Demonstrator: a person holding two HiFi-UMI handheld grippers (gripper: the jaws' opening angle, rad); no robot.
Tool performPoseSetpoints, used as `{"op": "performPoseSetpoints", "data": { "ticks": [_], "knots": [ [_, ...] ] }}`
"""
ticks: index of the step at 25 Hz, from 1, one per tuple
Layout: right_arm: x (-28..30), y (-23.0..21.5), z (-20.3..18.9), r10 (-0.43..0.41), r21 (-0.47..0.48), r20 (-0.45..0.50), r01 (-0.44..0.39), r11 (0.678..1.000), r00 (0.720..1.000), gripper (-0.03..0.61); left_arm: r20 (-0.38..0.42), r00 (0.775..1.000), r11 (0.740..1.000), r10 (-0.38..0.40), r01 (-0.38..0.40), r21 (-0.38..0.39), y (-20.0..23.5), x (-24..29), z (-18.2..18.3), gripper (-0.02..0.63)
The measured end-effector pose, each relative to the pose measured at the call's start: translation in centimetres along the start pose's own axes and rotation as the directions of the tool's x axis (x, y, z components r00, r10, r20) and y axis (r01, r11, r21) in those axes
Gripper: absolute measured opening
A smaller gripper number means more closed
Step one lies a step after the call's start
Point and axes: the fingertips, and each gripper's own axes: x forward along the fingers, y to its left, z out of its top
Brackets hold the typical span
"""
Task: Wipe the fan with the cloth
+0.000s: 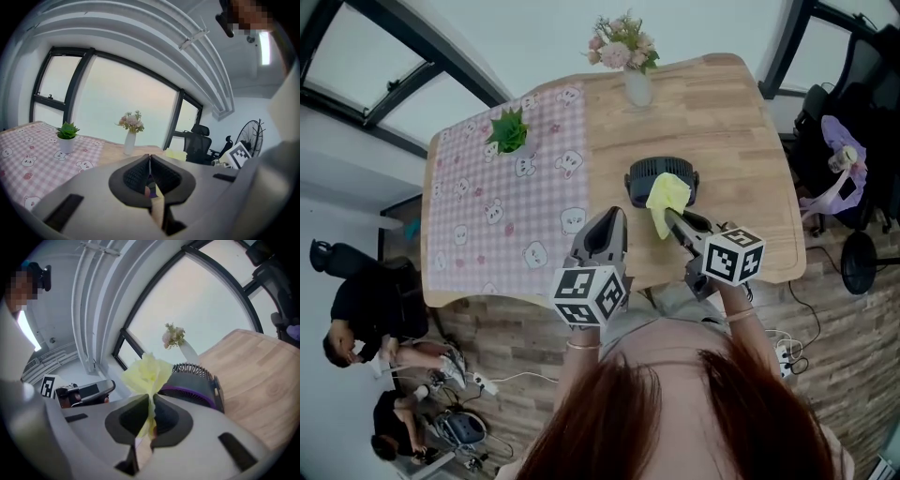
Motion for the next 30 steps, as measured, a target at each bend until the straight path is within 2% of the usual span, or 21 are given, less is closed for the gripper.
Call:
{"op": "performPoseSetpoints", "data": {
  "ticks": [7, 12, 17, 22, 26, 30],
  "knots": [
    [-2.6, -0.1, 2.6, -0.051, -0.179, 0.088, 0.066, 0.982, 0.995, 0.018, 0.018, 1.0, 0.997, -0.012, 0.01, 0.08, -2.5, 0.2, 1.1, 0.014],
    [-4.8, 0.3, 4.1, -0.121, -0.321, 0.145, 0.162, 0.933, 0.982, 0.018, 0.03, 0.999, 0.993, -0.028, 0.024, 0.112, -3.4, -0.2, 1.8, 0.014],
    [-7.1, 1.2, 4.8, -0.189, -0.405, 0.193, 0.254, 0.878, 0.963, 0.018, 0.048, 0.998, 0.991, -0.05, 0.043, 0.13, -4.1, -1.1, 2.2, 0.014],
    [-9.4, 2.3, 5.1, -0.262, -0.44, 0.251, 0.351, 0.826, 0.932, 0.018, 0.072, 0.995, 0.985, -0.068, 0.055, 0.166, -5.1, -3.4, 2.5, 0.014],
    [-10.8, 3.7, 5.3, -0.285, -0.433, 0.302, 0.397, 0.809, 0.91, 0.018, 0.095, 0.995, 0.975, -0.041, 0.019, 0.223, -4.8, -5.8, 2.8, 0.014],
    [-12.4, 5.3, 5.1, -0.279, -0.438, 0.334, 0.41, 0.8, 0.9, 0.018, 0.119, 0.992, 0.973, -0.028, -0.001, 0.23, -4.8, -8.0, 2.9, 0.014]
  ]
}}
